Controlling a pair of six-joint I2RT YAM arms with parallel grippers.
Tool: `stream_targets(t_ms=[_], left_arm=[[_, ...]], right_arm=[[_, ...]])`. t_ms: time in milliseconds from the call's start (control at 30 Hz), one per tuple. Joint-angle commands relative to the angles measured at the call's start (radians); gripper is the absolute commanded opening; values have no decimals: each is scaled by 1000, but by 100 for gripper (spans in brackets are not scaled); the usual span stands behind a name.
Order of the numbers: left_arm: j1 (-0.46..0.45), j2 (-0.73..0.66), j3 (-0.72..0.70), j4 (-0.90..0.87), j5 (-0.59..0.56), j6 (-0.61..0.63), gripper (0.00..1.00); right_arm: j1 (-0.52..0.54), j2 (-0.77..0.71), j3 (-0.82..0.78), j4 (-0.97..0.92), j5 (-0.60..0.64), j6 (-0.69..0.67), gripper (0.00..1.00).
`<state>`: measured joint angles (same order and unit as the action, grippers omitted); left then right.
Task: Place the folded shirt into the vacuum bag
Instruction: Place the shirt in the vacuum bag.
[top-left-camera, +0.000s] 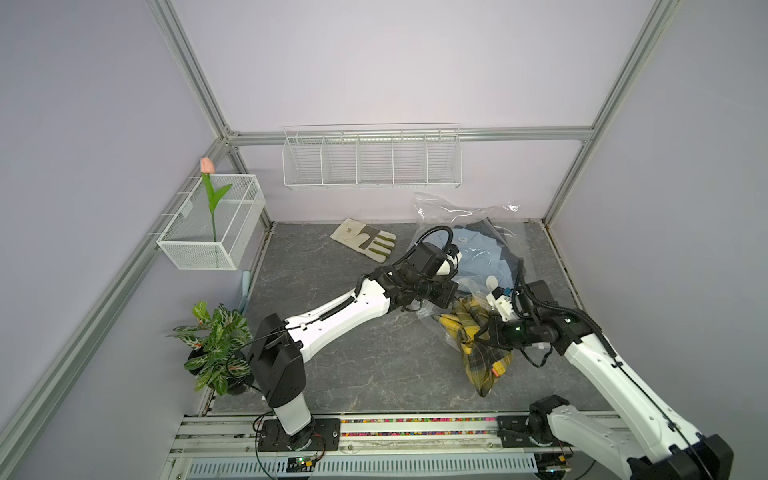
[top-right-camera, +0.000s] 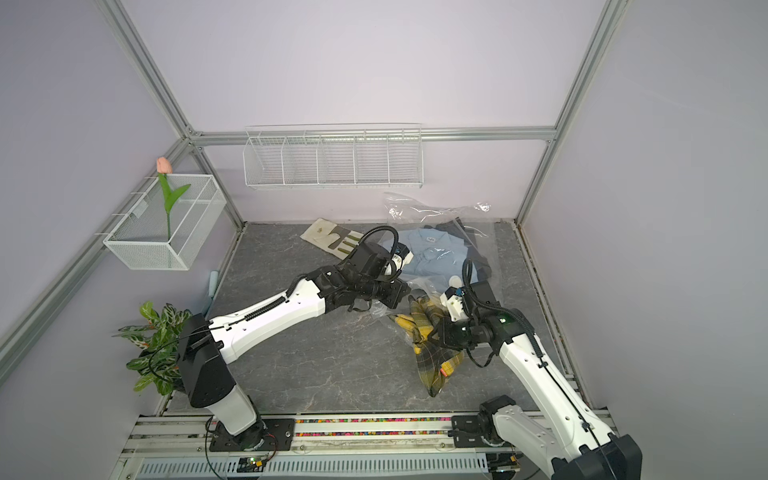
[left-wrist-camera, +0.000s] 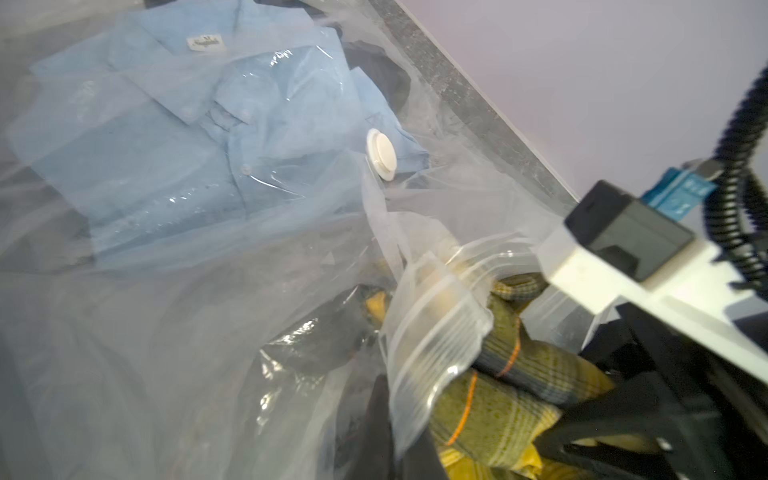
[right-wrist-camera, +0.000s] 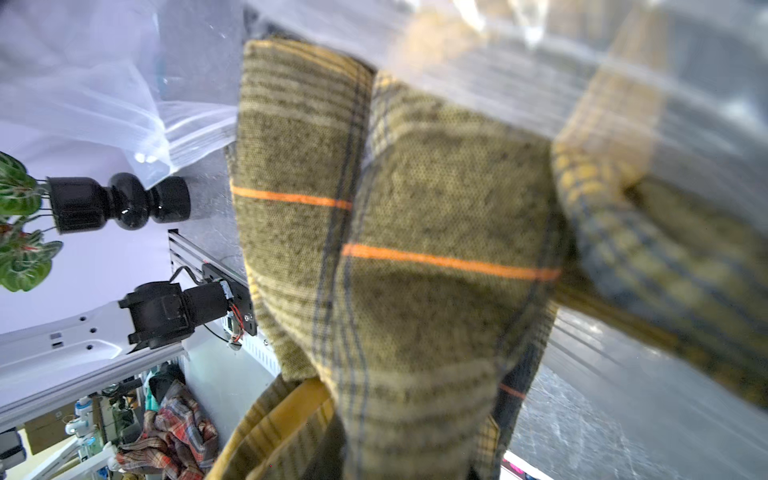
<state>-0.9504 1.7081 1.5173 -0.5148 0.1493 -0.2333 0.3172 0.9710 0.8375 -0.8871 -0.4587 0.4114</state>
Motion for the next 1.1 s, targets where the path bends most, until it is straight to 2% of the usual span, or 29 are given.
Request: stream_targets(t_ms=[0, 167, 367, 600, 667, 800, 1067], left_arm=[[23, -28, 27, -34, -53, 22, 0], [41, -31, 30, -36, -55, 55, 0], [38, -34, 35, -19, 22, 49, 0], [-19, -15, 84, 49, 61, -20, 0], [-37, -14, 103, 52, 60, -27, 0], [-50, -43, 83, 72, 60, -54, 0], [-53, -73, -1, 68, 33, -61, 0]], right_arm=[[-51, -34, 25, 10, -66, -41, 7], [-106, -45, -1, 7, -82, -54, 7], [-106, -1, -39, 25, 9, -40, 7], [29, 61, -94, 127, 123, 51, 7], [37, 63, -95, 166, 133, 74, 7], [36, 110, -31, 213, 149, 63, 7], [37, 249, 163, 282, 202, -78, 7]])
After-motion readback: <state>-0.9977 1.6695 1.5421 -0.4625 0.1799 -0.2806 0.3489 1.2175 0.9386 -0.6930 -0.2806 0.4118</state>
